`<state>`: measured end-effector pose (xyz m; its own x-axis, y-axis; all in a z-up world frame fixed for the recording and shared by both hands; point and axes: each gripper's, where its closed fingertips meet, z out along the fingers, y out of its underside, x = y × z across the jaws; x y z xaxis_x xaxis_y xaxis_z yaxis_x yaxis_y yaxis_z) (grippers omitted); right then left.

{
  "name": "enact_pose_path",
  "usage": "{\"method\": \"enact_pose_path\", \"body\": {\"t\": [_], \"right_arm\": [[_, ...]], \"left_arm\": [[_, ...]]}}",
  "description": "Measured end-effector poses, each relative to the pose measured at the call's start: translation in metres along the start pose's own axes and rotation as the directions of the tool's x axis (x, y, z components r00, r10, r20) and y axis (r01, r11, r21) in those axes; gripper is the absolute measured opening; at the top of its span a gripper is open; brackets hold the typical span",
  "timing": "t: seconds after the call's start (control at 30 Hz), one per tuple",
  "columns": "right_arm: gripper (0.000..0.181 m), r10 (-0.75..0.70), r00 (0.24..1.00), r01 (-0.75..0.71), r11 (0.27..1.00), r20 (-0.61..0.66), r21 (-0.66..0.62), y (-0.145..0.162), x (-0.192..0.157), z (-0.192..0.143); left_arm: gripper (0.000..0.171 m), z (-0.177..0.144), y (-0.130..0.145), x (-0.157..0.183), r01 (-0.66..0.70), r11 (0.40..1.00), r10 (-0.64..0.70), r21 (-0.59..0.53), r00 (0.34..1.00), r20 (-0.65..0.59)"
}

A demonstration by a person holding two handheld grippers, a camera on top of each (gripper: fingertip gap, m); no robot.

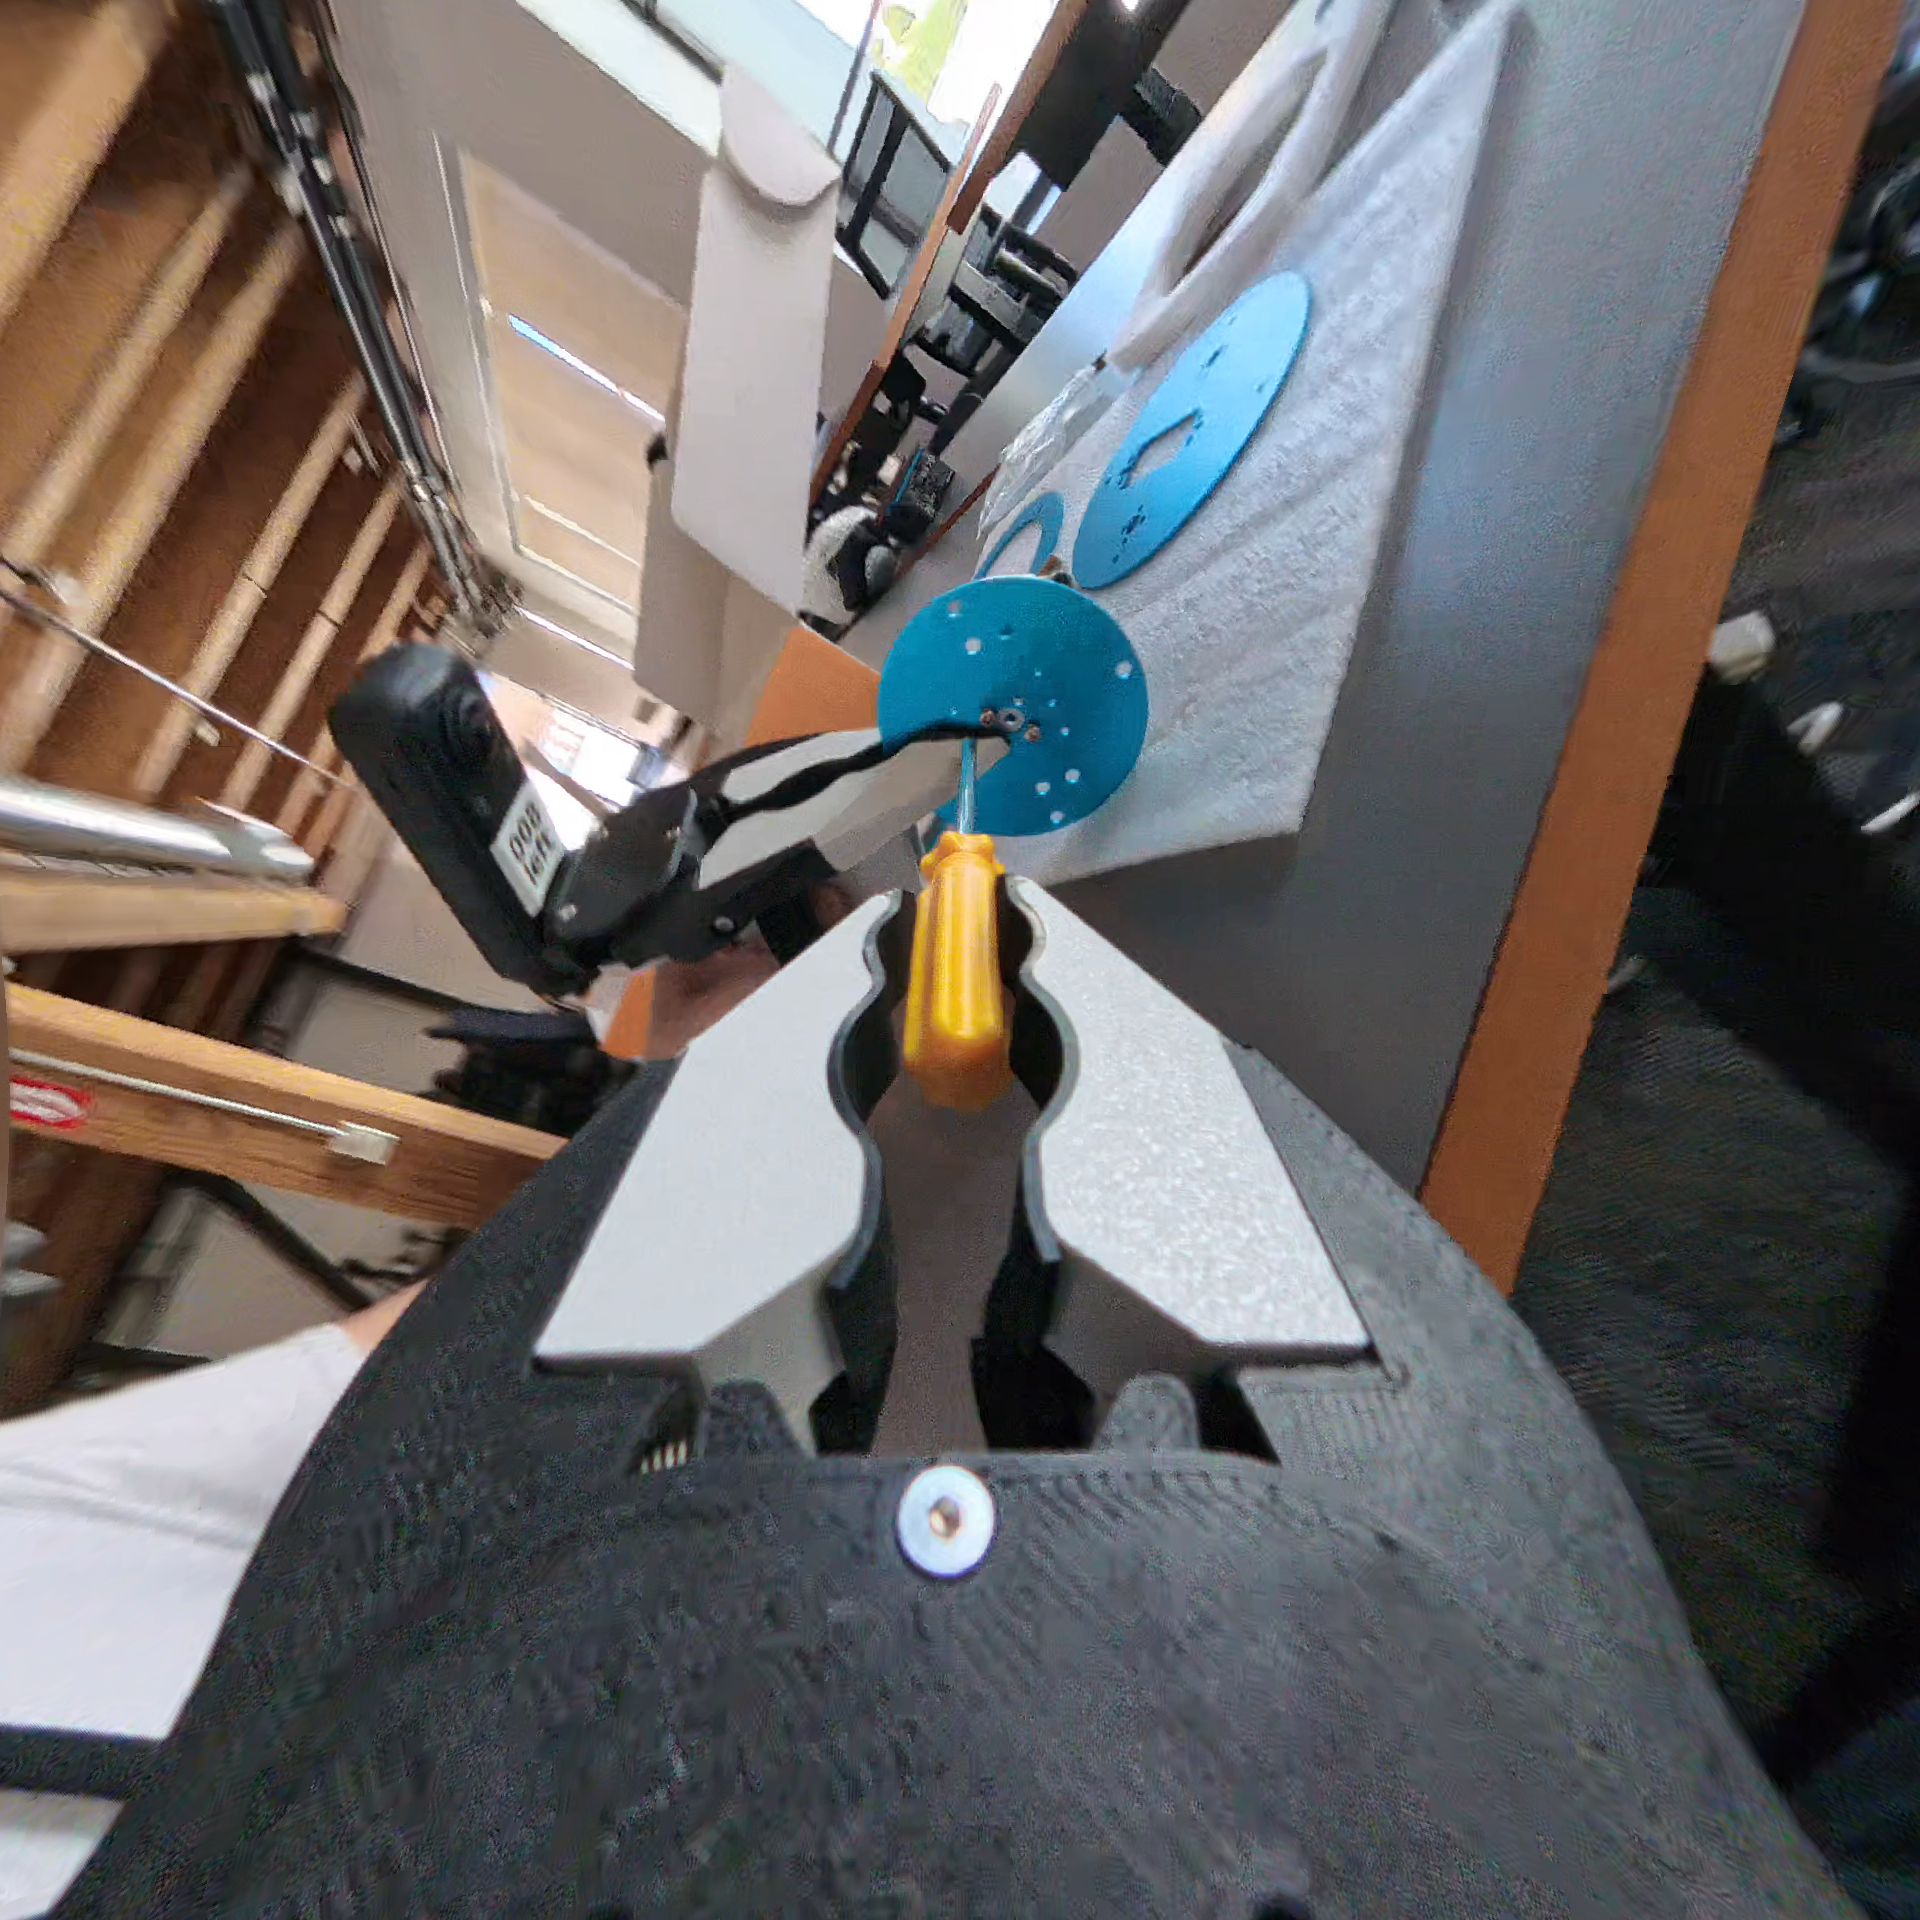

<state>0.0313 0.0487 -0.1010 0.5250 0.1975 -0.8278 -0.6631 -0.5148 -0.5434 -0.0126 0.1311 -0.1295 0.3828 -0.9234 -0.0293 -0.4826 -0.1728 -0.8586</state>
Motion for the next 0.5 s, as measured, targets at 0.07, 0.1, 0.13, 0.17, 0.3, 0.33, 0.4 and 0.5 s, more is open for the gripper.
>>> {"method": "enact_pose_path", "body": {"t": [0.07,0.1,0.13,0.17,0.3,0.33,0.4,0.5], "right_arm": [[0.014,-0.147,0.989,0.146,0.989,-0.032,-0.022,0.0,-0.006,-0.001],[0.014,-0.261,0.964,0.259,0.965,-0.048,-0.044,0.0,-0.007,-0.001],[0.015,-0.403,0.912,0.4,0.915,-0.071,-0.056,-0.003,-0.007,-0.002],[0.015,-0.542,0.836,0.539,0.841,-0.088,-0.057,-0.008,-0.01,-0.003],[0.014,-0.973,0.218,0.961,0.228,-0.079,-0.155,-0.011,-0.025,0.001],[0.014,-0.997,0.053,0.982,0.063,-0.057,-0.179,-0.007,-0.026,0.003],[0.014,-0.986,-0.166,0.96,-0.158,-0.016,-0.231,0.0,-0.021,0.008],[0.014,-0.954,-0.301,0.923,-0.294,0.01,-0.25,0.003,-0.017,0.013]], "left_arm": [[0.002,0.0,0.0,-0.002,0.04,0.999,-0.04,0.001,0.999,-0.018],[0.002,0.0,0.001,-0.002,0.056,0.998,-0.056,0.001,0.998,-0.027],[0.002,0.0,0.001,-0.002,0.066,0.998,-0.066,0.001,0.997,-0.034],[0.002,0.0,0.001,-0.003,0.074,0.997,-0.074,0.001,0.996,-0.04],[0.002,0.0,0.002,-0.004,0.109,0.994,-0.109,0.002,0.992,-0.062],[0.002,0.0,0.002,-0.004,0.115,0.993,-0.115,0.002,0.991,-0.068],[0.002,0.0,0.002,-0.004,0.121,0.993,-0.12,0.002,0.99,-0.075],[0.002,0.0,0.002,-0.004,0.122,0.993,-0.121,0.002,0.989,-0.08]]}}
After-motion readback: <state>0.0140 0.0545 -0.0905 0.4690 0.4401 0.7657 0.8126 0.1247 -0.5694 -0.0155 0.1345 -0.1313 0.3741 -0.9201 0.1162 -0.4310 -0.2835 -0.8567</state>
